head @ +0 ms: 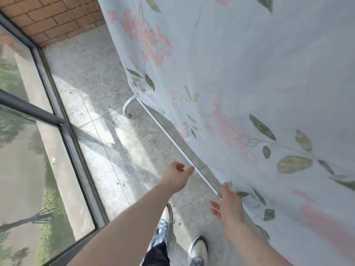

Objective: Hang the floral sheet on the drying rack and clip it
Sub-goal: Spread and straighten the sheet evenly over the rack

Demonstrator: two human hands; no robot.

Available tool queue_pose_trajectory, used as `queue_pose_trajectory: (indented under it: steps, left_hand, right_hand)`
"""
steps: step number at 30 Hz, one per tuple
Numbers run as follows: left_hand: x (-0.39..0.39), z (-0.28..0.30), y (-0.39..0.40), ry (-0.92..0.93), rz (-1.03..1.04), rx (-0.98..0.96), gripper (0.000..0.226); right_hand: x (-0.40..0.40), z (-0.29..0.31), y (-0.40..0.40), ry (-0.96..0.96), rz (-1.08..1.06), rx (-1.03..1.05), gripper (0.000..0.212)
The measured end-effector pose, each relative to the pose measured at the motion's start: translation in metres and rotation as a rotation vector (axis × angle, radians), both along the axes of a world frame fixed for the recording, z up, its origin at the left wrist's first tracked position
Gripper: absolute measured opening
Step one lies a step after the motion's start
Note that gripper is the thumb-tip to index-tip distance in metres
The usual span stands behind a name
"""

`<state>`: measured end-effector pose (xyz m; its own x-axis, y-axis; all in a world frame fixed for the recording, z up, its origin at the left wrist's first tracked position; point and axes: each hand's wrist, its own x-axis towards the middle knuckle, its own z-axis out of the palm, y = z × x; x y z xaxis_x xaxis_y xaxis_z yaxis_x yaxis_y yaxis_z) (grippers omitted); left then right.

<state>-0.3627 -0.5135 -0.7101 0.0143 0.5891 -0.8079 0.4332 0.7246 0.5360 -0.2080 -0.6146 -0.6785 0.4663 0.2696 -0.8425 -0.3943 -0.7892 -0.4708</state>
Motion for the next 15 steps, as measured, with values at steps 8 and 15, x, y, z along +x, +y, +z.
queue_pose_trajectory:
  steps: [8,15]
  left_hand:
    - [0.039,-0.03,0.005,-0.11,0.081,-0.089,0.06]
    - [0.097,-0.06,0.02,-0.452,0.328,-0.286,0.049]
  right_hand:
    - [0.012,-0.033,-0.023,0.079,-0.116,-0.026,0.072]
    - [0.025,-0.076,-0.03,0.184,-0.277,0.085,0.068]
